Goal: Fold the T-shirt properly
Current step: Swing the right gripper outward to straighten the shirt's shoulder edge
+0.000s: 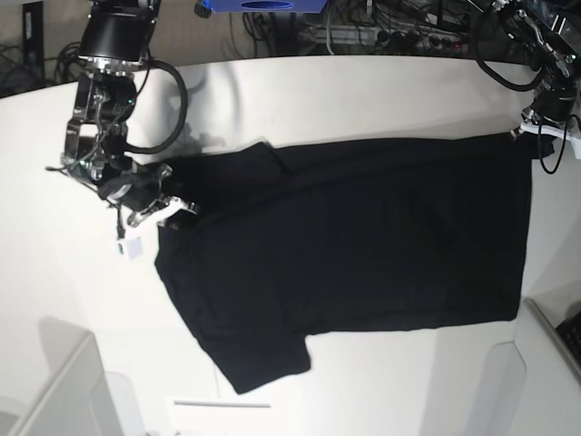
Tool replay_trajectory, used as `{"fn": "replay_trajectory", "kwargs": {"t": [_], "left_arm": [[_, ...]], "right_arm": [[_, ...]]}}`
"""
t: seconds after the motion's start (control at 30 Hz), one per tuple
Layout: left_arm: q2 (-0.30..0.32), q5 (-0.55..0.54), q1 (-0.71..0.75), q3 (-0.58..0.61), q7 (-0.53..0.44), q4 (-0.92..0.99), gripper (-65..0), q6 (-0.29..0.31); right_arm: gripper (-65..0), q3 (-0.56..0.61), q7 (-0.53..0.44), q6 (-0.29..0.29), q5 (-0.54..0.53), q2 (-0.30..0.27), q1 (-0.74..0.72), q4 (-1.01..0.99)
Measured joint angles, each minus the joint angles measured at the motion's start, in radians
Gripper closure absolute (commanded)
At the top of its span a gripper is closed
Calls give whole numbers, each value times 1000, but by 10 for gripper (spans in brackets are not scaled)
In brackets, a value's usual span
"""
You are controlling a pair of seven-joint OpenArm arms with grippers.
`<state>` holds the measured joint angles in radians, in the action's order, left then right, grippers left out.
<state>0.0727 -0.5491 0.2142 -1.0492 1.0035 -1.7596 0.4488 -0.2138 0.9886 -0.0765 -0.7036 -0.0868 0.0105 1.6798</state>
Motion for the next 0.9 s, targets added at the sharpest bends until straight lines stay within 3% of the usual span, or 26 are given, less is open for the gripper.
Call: {"fn": "replay_trajectory", "kwargs": {"t": [0.1, 0.23, 0.33, 0.47, 0.9], "left_arm": [[-3, 106, -58, 1, 47, 17, 0, 0], [-3, 153, -109, 3, 63, 26, 0, 3], [-2, 159, -124, 10, 64, 26, 0, 3], [32, 161, -130, 106, 62, 35, 0, 3], [34, 164, -185, 115, 60, 144, 0, -34]], "right_arm": [[0, 0, -2, 0, 4, 9, -11, 0], [0, 0, -1, 1, -1, 20, -23, -16], [0, 0, 0, 2, 5, 21, -38, -59], [0, 0, -29, 2, 4, 21, -43, -68], [0, 1, -42, 3, 4, 21, -84, -143]]}}
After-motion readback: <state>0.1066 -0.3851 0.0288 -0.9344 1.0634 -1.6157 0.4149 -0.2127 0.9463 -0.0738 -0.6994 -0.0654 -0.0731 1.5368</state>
